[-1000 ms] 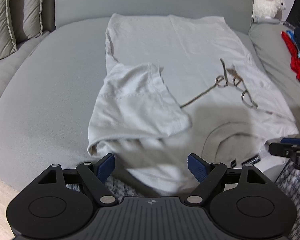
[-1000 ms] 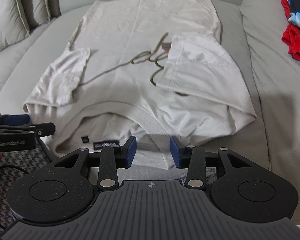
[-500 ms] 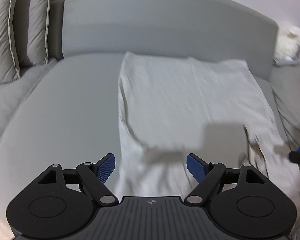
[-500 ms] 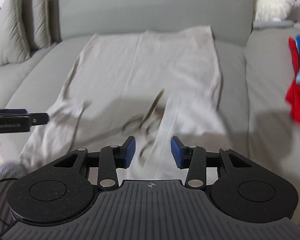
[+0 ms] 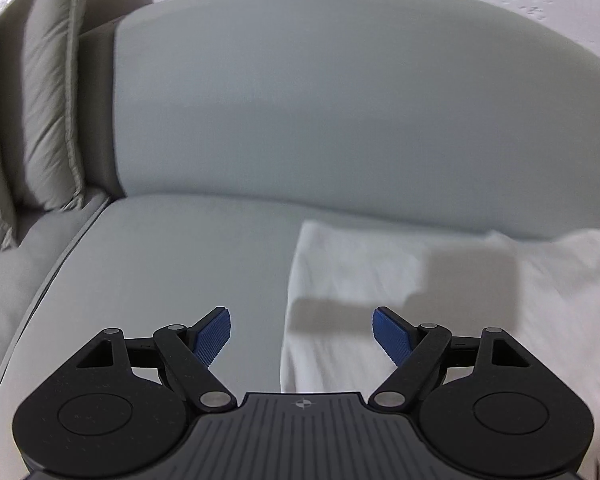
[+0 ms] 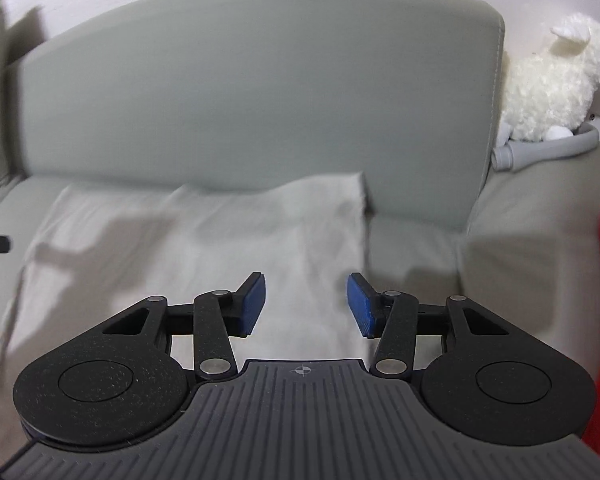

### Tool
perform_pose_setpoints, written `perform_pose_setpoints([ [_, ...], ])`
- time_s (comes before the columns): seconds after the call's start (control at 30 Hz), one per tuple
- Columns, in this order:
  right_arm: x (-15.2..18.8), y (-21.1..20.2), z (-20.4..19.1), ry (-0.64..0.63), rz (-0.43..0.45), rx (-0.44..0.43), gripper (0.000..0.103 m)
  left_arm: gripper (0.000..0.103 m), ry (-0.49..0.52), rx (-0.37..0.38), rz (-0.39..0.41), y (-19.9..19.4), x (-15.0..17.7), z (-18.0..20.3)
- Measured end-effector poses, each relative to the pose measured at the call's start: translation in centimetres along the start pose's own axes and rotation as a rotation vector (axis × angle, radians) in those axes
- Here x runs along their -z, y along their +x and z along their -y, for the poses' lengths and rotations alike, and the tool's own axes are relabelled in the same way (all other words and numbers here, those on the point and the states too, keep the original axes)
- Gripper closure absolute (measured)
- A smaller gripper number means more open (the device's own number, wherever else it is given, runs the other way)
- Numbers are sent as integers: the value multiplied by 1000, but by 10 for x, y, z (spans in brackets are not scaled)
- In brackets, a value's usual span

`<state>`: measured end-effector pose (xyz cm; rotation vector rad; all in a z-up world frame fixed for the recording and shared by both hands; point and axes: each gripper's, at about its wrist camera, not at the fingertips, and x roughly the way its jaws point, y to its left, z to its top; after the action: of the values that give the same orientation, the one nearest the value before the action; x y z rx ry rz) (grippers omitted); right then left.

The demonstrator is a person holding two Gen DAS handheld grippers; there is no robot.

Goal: Fold clothes

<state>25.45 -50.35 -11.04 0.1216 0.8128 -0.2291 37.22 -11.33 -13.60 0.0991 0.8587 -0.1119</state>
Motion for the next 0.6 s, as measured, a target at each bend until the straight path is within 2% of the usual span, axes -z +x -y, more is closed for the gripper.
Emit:
perform_pose_setpoints([
  [0.17, -28, 69, 31, 90, -15, 35, 48, 24, -8, 33, -31, 50, -13, 2],
  [0.27, -36, 99, 41, 94, -20, 32, 48, 24, 28, 55, -24, 70, -14, 6],
  [0.4, -43, 125, 48, 71, -16, 3, 48, 14, 75, 74, 6, 82, -13, 10],
  [0.5, -46, 139, 48, 35, -36, -38, 39, 12, 79, 89, 23, 89, -15, 7],
  [0.53, -45, 140, 47, 15, -39, -45, 39, 12, 84, 93, 29, 90, -15, 7],
  [0.6, -43, 143, 45, -10, -57, -71, 49, 14, 98, 88, 42, 89, -13, 12],
])
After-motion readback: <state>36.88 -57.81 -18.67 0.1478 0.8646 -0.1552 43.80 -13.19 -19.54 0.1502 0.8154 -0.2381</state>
